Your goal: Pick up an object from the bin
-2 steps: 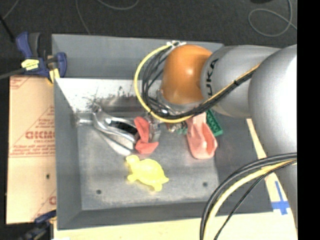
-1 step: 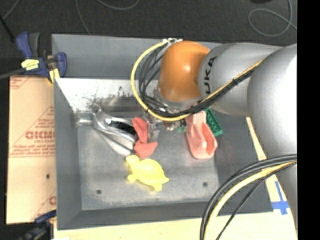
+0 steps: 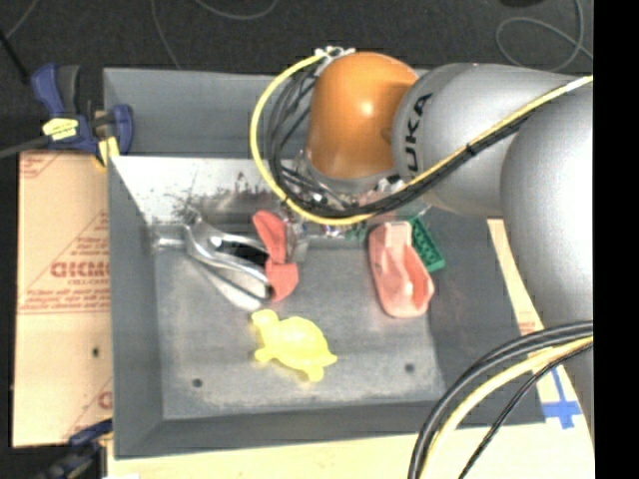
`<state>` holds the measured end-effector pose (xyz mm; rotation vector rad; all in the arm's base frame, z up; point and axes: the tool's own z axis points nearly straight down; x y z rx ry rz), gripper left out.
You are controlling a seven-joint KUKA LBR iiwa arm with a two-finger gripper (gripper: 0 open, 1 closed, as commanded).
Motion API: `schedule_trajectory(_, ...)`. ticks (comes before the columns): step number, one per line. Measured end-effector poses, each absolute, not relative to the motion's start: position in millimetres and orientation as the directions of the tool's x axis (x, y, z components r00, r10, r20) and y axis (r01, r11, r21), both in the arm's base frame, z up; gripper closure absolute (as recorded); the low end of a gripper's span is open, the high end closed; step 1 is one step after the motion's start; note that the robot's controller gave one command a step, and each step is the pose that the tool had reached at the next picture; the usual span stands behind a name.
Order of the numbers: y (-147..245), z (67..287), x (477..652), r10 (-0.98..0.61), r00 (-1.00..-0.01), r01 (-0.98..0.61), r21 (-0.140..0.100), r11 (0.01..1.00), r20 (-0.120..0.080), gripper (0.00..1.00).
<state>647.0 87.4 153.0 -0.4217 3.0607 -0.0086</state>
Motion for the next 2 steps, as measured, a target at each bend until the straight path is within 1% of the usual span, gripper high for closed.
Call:
schedule_trajectory(1,88.6,136.9,651.3,-0.230,-0.972,-0.230,-0.009,0.973,-0.045,1.00)
schedule_trajectory(2,83.0,142.2,646.2,-0.231,-0.972,-0.231,-0.009,0.973,-0.046,1.00)
